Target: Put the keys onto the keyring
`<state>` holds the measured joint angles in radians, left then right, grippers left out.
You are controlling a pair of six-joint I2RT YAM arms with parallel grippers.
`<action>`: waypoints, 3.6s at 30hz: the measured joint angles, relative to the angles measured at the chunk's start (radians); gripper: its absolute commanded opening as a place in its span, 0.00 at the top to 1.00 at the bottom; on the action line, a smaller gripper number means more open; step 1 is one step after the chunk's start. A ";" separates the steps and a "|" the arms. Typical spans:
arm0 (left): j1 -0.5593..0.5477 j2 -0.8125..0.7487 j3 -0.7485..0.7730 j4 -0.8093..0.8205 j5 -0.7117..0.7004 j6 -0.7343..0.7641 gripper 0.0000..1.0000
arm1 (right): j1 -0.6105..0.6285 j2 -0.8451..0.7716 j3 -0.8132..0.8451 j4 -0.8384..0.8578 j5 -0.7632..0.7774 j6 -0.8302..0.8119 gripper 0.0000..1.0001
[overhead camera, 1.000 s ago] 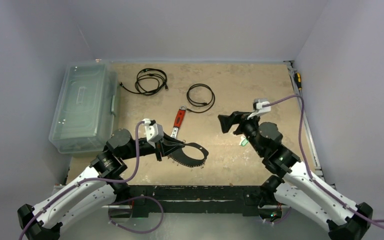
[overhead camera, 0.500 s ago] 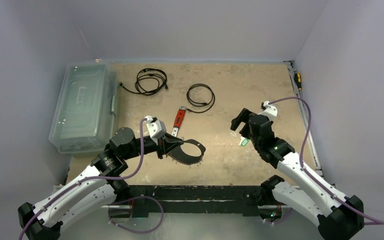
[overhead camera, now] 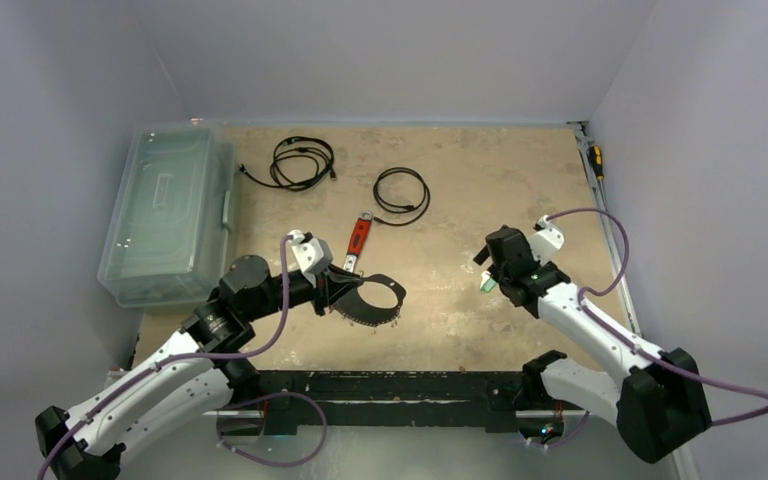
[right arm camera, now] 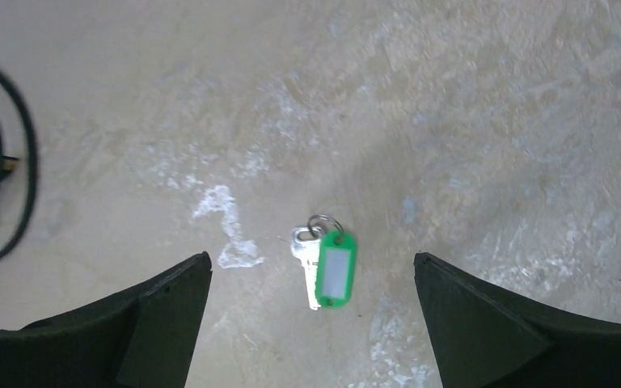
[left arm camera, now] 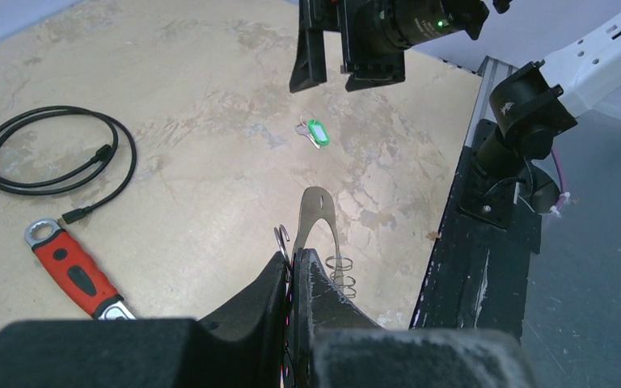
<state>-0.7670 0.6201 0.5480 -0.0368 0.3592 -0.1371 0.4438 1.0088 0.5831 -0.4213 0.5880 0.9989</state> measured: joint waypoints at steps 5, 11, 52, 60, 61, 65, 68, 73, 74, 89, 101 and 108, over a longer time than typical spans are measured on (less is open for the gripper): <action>0.000 0.026 0.000 0.000 -0.008 0.001 1.00 | -0.001 0.116 0.001 -0.036 0.002 0.044 0.11; 0.000 0.060 0.000 -0.004 -0.016 0.001 1.00 | -0.019 0.167 0.001 -0.021 0.001 0.048 0.27; 0.000 0.092 0.013 -0.004 -0.024 0.003 1.00 | -0.052 0.346 0.002 0.109 -0.001 0.116 0.87; 0.000 0.093 0.013 -0.004 -0.024 0.003 1.00 | -0.052 0.348 0.002 0.125 -0.006 0.101 1.00; 0.000 0.093 0.013 -0.004 -0.024 0.003 1.00 | -0.052 0.348 0.002 0.133 -0.008 0.091 1.00; 0.000 0.093 0.013 -0.004 -0.024 0.003 1.00 | -0.052 0.344 -0.005 0.185 -0.045 0.022 1.00; 0.000 0.094 0.013 -0.004 -0.024 0.003 1.00 | -0.049 0.344 -0.008 0.233 -0.103 -0.048 1.00; 0.000 0.094 0.013 -0.004 -0.031 0.009 1.00 | 0.047 0.373 0.008 0.288 -0.173 -0.171 1.00; 0.000 0.094 0.013 -0.005 -0.035 0.011 1.00 | 0.080 0.392 0.023 0.288 -0.176 -0.185 1.00; 0.000 0.014 0.013 -0.062 -0.153 0.083 1.00 | 0.210 0.300 0.016 0.341 -0.291 -0.309 0.98; 0.000 0.114 0.071 -0.106 -0.149 0.038 1.00 | 0.210 0.203 -0.029 0.373 -0.293 -0.315 0.37; 0.000 0.214 0.139 -0.203 -0.180 -0.047 1.00 | 0.210 0.221 -0.029 0.375 -0.293 -0.335 0.29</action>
<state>-0.7666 0.8337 0.6872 -0.2401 0.1791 -0.1841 0.6537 1.2297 0.5537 -0.0463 0.2955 0.6640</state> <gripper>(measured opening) 0.034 0.689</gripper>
